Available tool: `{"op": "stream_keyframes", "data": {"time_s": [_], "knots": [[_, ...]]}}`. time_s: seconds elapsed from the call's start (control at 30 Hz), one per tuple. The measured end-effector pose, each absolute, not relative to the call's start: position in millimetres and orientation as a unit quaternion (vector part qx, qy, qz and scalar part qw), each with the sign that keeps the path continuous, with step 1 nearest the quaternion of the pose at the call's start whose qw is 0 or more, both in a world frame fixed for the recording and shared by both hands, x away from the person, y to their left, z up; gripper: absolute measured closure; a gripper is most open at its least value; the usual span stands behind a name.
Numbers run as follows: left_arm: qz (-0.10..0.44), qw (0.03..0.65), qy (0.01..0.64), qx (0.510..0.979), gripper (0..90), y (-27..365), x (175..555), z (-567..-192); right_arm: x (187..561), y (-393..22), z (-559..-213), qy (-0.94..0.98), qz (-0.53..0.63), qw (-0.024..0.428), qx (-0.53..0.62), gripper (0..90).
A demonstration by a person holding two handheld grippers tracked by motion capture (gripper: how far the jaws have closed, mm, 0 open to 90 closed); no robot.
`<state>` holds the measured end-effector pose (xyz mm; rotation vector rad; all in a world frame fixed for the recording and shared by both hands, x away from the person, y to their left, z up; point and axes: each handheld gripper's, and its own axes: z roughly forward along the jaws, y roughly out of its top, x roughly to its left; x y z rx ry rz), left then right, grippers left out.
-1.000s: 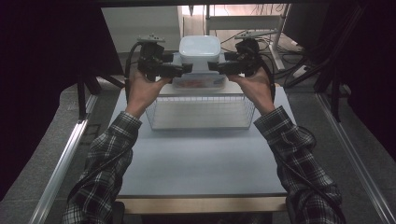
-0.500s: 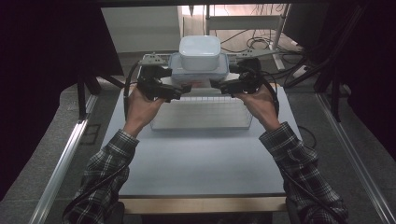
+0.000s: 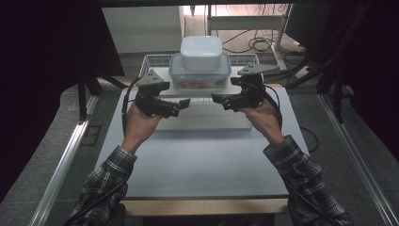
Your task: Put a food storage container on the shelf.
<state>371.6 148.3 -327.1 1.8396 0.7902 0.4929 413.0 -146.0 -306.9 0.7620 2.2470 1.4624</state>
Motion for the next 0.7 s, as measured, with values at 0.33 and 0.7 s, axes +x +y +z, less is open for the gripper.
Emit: {"op": "stream_keyframes", "data": {"time_s": [0.33,0.7], "knots": [[0.188,0.504,0.328,0.776,4.5,146.2,362.9,-346.7,403.0,-149.2,-323.8,0.799,0.514,0.164,0.265,4.3],[0.194,0.495,0.310,0.788,3.2,138.2,350.2,-365.2,388.8,-152.6,-338.8,0.806,0.509,0.159,0.258,3.1]]}}
